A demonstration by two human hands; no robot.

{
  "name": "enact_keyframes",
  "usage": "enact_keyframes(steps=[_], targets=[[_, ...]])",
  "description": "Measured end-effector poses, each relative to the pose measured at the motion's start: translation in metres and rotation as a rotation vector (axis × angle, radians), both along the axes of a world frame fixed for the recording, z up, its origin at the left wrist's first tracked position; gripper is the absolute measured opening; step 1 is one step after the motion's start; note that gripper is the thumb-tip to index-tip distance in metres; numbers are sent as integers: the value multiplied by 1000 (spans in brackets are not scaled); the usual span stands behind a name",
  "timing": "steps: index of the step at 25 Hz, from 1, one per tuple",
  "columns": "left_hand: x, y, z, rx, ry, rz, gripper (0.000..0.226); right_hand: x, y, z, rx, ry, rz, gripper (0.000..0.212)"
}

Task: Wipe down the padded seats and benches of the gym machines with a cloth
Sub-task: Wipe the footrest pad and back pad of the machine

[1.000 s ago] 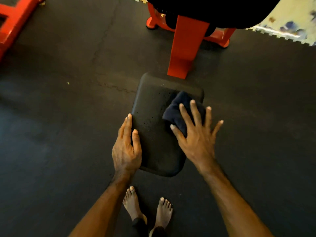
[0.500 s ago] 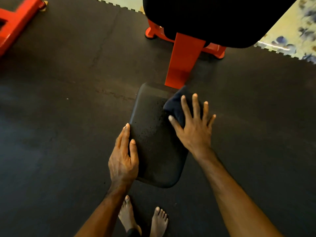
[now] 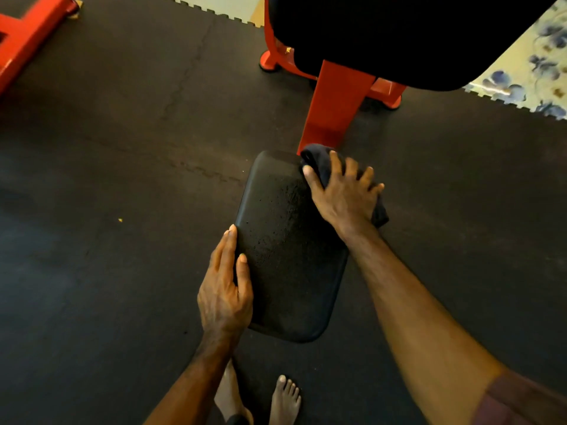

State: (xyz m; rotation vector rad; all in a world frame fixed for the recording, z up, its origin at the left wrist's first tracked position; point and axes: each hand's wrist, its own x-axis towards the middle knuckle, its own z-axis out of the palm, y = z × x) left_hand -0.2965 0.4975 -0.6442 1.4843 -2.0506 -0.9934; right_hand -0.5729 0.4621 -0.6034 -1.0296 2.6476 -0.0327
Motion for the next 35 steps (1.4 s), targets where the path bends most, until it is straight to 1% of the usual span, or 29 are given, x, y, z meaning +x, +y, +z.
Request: enact_keyframes(steps=[1, 3, 6, 7, 8, 9, 11, 12, 14, 15, 18, 19, 21, 23, 24, 25, 27, 29, 30, 32, 35], targets=[[0, -1, -1, 3, 2, -3, 59, 6, -22, 2, 27, -13, 20, 89], [2, 0, -2, 5, 6, -1, 58, 23, -40, 2, 20, 15, 184, 86], [3, -1, -2, 13, 22, -9, 58, 24, -1, 0, -46, 100, 447, 79], [2, -1, -2, 16, 25, -13, 58, 20, 19, 0, -42, 140, 462, 79], [3, -1, -2, 17, 26, -14, 58, 16, 25, 0, -33, 157, 412, 80], [4, -2, -2, 15, 31, -11, 58, 12, 19, 0, -14, 146, 318, 81], [3, -2, -2, 11, 42, -10, 57, 16, -22, 1, 28, 74, 159, 84], [2, -1, -2, 11, 44, -7, 57, 25, -45, 1, 45, 40, 153, 84], [3, -2, -2, 6, 48, 5, 56, 50, -69, -2, 26, 45, 286, 81], [3, -2, -2, 6, 50, 4, 56, 58, -66, -4, -7, 67, 383, 79], [2, -2, 0, 11, 40, 9, 56, 54, -5, -6, -66, 189, 660, 76], [2, -2, 1, 6, 40, 11, 55, 48, 15, -5, -80, 210, 675, 76], [3, -3, 2, 4, 44, 5, 56, 37, 15, -6, -80, 207, 580, 78], [2, -3, 1, 9, 35, -2, 56, 40, -26, -8, -66, 125, 424, 82], [2, -3, 0, 11, 32, -3, 56, 49, -46, -8, -45, 89, 409, 83], [3, -3, -1, 10, 34, -2, 56, 60, -59, -9, -36, 95, 450, 82], [4, -4, -1, 10, 42, 8, 55, 75, -55, -9, -55, 160, 632, 78], [3, -2, -1, 12, 45, 19, 54, 73, -11, -6, -86, 240, 794, 74], [2, -3, -1, 11, 48, 26, 53, 68, 14, -5, -91, 245, 826, 73], [1, -4, 1, 11, 56, 15, 53, 55, 38, -5, -96, 252, 754, 75], [1, -5, 2, -3, 21, 6, 54, 61, -6, -12, -96, 241, 474, 76]])
